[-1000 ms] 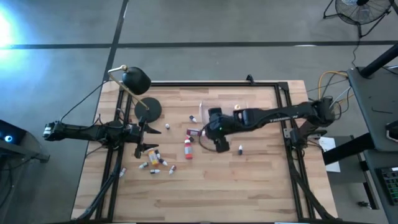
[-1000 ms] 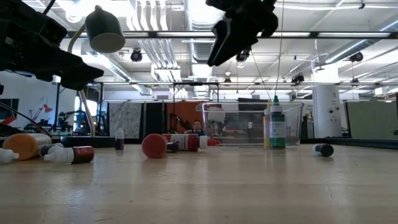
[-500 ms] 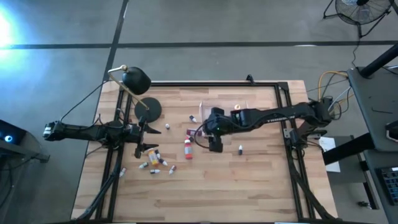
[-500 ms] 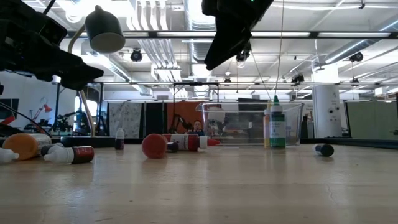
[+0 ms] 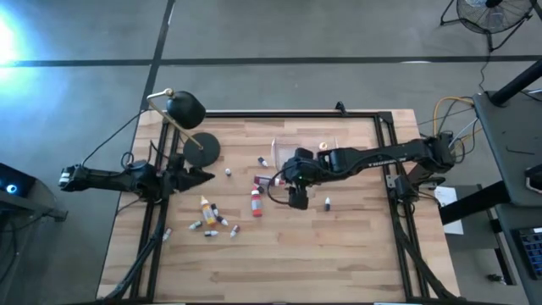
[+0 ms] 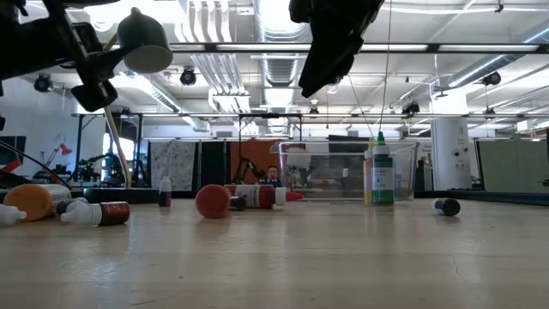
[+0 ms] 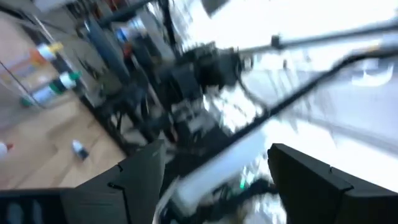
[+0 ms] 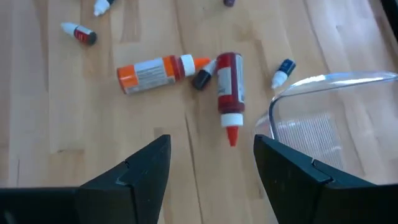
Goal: Pick & Place food coloring
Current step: Put the large yellow food coloring bottle into the transparent bin
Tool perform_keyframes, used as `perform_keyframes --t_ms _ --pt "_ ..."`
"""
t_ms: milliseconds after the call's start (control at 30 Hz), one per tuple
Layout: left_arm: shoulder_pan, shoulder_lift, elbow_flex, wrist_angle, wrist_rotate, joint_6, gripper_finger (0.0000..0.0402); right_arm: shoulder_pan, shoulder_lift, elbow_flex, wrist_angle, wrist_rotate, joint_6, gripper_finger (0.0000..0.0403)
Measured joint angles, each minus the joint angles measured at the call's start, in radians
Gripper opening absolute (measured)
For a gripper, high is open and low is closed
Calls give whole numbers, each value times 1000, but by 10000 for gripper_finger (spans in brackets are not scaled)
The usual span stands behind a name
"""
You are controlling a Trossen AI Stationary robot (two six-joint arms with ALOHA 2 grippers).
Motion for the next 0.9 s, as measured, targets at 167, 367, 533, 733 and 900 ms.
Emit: perform_keyframes --t_ms 167,367,533,733,900 --pt "4 0 5 63 -155 -56 257 -3 0 -1 0 49 -7 224" --pt "6 2 23 143 -381 13 257 -3 0 -2 1 48 -29 224" --pt "6 2 23 161 -478 -3 257 -3 0 -2 1 49 -32 224" --pt "4 2 21 177 -483 -39 257 -3 0 -2 1 48 -32 224" --pt "2 22 29 164 -464 -137 257 -3 0 -2 1 48 -51 224"
